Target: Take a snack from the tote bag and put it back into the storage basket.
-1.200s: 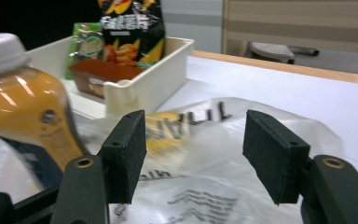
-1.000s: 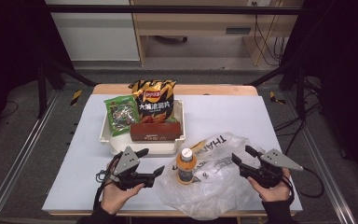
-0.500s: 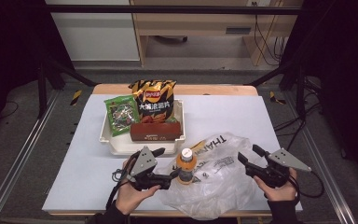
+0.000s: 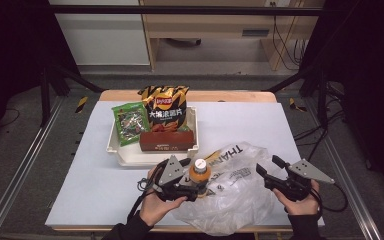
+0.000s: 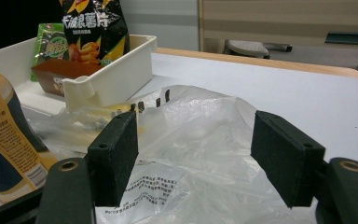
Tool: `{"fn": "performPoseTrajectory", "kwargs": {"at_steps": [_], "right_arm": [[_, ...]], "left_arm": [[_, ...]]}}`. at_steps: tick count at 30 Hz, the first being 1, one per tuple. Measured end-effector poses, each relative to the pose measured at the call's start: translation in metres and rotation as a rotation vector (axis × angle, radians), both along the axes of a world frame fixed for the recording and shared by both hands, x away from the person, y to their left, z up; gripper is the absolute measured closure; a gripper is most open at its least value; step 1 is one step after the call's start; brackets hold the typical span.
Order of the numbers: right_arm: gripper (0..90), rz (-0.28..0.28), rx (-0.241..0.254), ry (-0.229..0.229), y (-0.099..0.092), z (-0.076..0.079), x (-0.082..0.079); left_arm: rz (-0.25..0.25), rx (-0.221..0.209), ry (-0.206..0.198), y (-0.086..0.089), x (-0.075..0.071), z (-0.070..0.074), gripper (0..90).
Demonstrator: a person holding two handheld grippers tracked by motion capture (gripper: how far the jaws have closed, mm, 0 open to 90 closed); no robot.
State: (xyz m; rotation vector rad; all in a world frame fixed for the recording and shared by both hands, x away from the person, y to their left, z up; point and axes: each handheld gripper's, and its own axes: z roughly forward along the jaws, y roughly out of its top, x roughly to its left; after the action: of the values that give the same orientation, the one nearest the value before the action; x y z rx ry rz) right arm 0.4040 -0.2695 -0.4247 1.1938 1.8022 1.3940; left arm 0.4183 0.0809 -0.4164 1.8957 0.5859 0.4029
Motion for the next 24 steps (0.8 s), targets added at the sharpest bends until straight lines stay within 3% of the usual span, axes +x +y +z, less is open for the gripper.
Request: {"fn": "performPoseTrajectory", "kwargs": {"at_steps": [6, 11, 20, 24], "right_arm": [[31.0, -0.008, -0.002, 0.001, -0.001, -0.001, 0.000], [31.0, -0.005, -0.001, 0.003, -0.001, -0.001, 0.001], [31.0, -0.010, 0.007, 0.003, -0.003, -0.001, 0.000], [31.0, -0.010, 0.008, -0.002, -0.005, -0.001, 0.000]], "left_arm": [[-0.005, 0.012, 0.017, -0.005, 0.003, -0.005, 18.9], [-0.011, 0.007, 0.016, -0.007, 0.003, -0.008, 28.3], [0.011, 0.005, 0.035, -0.005, 0.001, -0.005, 29.7], [0.013, -0.009, 0.033, -0.001, -0.003, 0.003, 29.7]]}}
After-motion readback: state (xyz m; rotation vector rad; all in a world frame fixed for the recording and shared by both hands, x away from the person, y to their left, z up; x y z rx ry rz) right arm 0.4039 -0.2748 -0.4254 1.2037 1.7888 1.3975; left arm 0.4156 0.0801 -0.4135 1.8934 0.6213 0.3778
